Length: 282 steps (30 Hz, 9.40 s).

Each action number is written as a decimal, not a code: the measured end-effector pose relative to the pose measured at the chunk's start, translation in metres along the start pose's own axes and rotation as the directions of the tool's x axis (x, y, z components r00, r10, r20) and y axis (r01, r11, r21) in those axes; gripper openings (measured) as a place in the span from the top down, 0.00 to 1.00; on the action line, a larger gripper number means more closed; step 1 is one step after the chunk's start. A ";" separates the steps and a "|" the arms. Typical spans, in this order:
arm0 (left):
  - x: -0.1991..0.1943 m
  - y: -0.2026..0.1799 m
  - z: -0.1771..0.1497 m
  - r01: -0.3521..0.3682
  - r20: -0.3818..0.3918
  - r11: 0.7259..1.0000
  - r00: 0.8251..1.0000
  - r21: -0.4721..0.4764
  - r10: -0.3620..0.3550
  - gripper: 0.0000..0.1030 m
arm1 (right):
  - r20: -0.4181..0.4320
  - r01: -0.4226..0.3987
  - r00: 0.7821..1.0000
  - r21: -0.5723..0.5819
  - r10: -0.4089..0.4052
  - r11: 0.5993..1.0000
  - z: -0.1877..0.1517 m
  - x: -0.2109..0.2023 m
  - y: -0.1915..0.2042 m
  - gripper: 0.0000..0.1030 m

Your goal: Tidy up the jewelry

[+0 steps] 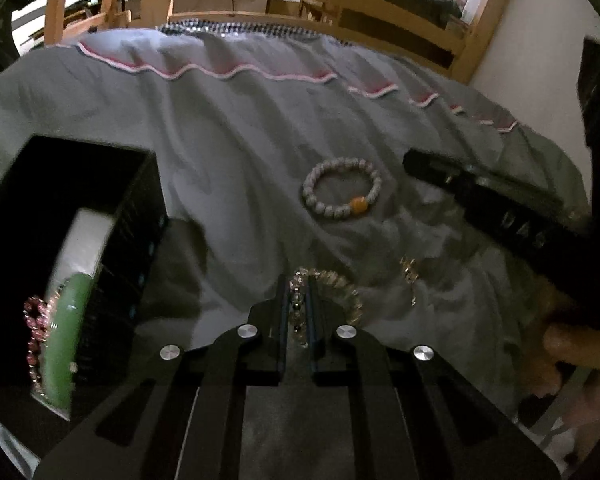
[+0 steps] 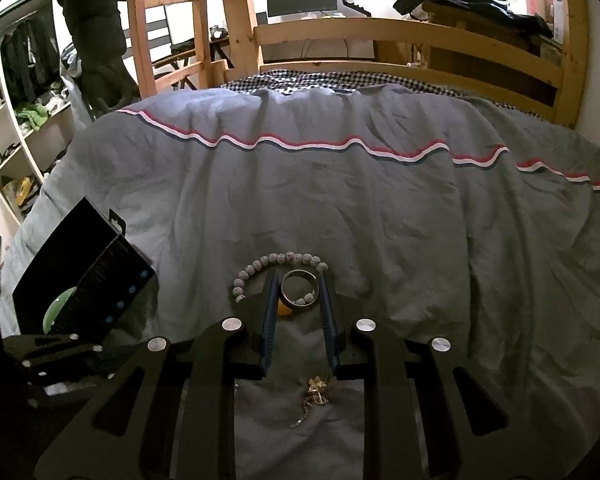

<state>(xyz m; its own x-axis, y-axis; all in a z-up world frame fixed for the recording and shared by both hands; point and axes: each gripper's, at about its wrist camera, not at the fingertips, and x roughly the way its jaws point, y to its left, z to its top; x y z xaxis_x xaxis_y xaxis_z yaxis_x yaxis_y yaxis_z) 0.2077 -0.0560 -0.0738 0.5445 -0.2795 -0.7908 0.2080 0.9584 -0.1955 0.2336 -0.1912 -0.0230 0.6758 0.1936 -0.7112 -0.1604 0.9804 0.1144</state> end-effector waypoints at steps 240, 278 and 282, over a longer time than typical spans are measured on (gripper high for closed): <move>-0.123 0.134 0.009 -0.199 0.088 0.856 0.958 -0.477 0.271 0.92 | -0.029 -0.431 0.901 -0.179 0.434 0.884 -0.007 -0.014 0.174 0.95; -0.198 0.078 0.039 -0.365 0.136 0.838 0.882 -0.405 0.450 0.06 | -0.104 -0.335 0.941 -0.153 0.322 0.930 0.014 -0.037 0.145 0.04; -0.209 0.078 0.034 -0.394 0.093 0.840 0.885 -0.374 0.457 0.06 | -0.118 -0.345 0.937 -0.157 0.329 0.925 0.013 -0.043 0.147 0.04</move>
<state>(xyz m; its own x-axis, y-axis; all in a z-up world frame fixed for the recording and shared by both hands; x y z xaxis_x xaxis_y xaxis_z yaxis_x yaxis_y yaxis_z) 0.1380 0.0750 0.0962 0.6523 0.1848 -0.7351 -0.3440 0.9364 -0.0698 0.1905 -0.0551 0.0338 0.4957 0.4994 -0.7105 -0.4945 0.8349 0.2418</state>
